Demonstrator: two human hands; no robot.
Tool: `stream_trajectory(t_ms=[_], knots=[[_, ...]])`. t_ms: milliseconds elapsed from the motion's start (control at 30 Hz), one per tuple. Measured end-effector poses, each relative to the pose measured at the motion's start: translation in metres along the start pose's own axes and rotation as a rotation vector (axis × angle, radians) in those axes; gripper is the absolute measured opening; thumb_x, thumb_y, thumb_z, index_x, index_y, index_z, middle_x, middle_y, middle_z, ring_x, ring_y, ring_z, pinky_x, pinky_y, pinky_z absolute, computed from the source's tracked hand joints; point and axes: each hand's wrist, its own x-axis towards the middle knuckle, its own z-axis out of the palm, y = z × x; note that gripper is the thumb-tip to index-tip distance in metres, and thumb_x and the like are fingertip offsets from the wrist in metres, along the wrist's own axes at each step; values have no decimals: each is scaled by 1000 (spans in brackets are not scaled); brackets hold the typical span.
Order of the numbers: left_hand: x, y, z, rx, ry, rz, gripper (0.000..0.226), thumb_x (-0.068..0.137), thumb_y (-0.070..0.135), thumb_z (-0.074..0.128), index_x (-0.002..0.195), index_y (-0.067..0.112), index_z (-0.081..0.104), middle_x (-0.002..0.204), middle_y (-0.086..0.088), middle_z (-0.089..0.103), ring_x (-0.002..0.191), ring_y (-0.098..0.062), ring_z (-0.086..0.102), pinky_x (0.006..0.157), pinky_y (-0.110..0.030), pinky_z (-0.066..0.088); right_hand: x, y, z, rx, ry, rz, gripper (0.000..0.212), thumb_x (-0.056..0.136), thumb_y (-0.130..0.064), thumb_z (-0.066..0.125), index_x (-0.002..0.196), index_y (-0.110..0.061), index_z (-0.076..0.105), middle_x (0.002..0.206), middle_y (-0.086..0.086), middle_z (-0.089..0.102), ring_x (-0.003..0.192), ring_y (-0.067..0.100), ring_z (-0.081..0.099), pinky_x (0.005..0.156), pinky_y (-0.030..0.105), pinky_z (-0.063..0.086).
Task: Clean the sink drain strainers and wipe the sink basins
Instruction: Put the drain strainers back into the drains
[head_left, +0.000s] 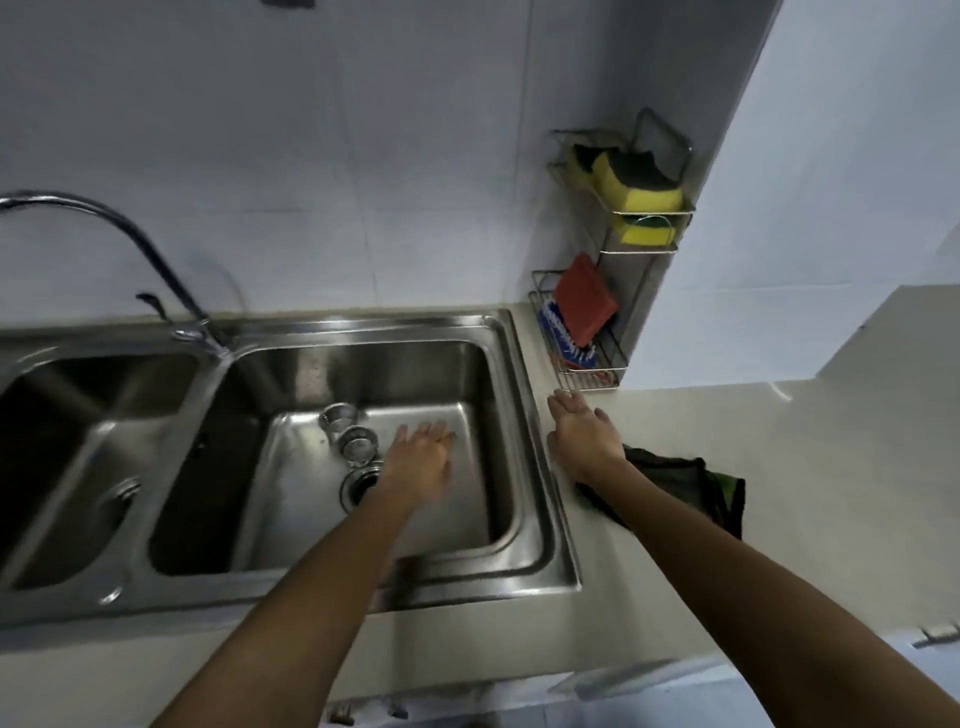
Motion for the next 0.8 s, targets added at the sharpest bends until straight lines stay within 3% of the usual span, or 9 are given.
stream_trajectory(t_ms=[133, 333, 667, 800], knots=[[-33, -58, 9, -5, -1, -164, 48, 93, 28, 43, 140, 18, 40, 150, -3, 33, 140, -23, 26, 112, -42, 22, 19, -53, 16, -19, -36, -163, 61, 98, -26, 42, 152, -13, 18, 162, 2, 12, 149, 20, 9, 120, 42, 18], [-54, -111, 33, -164, -47, -356, 45, 95, 25, 42, 140, 20, 40, 145, 0, 42, 137, -19, 34, 111, -39, 27, 49, -127, 50, 33, -164, -196, 63, 98, -24, 38, 153, -11, 12, 163, 3, 7, 150, 21, 7, 119, 40, 18], [7, -156, 62, -482, -123, -462, 47, 93, 26, 48, 138, 13, 43, 142, -11, 47, 129, -28, 46, 105, -37, 37, 126, -196, 101, 86, -359, -84, 66, 97, -24, 45, 153, -8, 12, 163, 2, 7, 150, 23, 6, 117, 44, 23], [38, -167, 87, -592, -131, -490, 44, 91, 21, 50, 134, 9, 47, 136, -14, 53, 124, -31, 50, 98, -36, 42, 159, -207, 134, 116, -382, -43, 60, 95, -23, 49, 147, -8, 25, 156, 7, 26, 144, 25, 23, 113, 44, 31]])
